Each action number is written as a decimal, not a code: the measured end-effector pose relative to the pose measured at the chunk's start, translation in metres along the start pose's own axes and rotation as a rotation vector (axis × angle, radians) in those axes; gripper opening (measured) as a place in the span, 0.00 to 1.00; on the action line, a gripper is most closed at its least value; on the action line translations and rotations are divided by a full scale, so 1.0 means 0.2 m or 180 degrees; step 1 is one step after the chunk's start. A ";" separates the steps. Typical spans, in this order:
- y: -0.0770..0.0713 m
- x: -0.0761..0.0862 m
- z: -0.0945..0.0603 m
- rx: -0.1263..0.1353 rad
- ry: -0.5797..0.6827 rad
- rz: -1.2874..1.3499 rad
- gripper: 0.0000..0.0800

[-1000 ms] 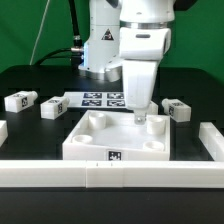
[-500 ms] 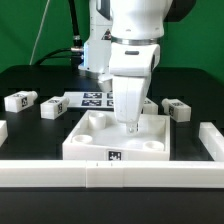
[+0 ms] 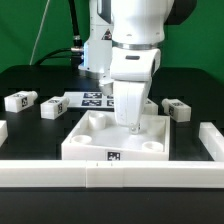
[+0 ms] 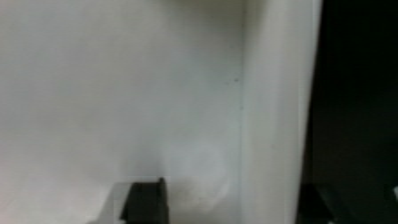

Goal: Assemble one leg

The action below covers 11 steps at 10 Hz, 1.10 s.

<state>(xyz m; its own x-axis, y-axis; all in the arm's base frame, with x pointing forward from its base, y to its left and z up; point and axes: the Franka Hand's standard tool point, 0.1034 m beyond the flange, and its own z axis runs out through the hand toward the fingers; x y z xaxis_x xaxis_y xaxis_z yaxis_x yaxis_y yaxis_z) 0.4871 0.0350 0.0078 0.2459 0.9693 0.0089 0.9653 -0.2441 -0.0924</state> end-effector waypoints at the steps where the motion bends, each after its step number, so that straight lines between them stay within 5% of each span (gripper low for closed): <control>1: 0.00 0.00 0.00 0.0000 0.0000 0.0000 0.18; 2: 0.01 0.00 0.00 -0.0014 0.0004 0.0002 0.08; 11: 0.03 0.03 -0.02 -0.0048 0.0017 -0.0299 0.08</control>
Offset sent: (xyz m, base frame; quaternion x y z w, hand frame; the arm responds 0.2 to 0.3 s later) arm 0.0000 0.0000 0.0000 0.0000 0.0000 0.0000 1.0000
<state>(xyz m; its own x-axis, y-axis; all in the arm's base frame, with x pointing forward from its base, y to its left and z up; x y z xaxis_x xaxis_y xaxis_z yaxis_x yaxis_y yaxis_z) 0.4955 0.0383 0.0114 0.1547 0.9877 0.0222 0.9854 -0.1527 -0.0759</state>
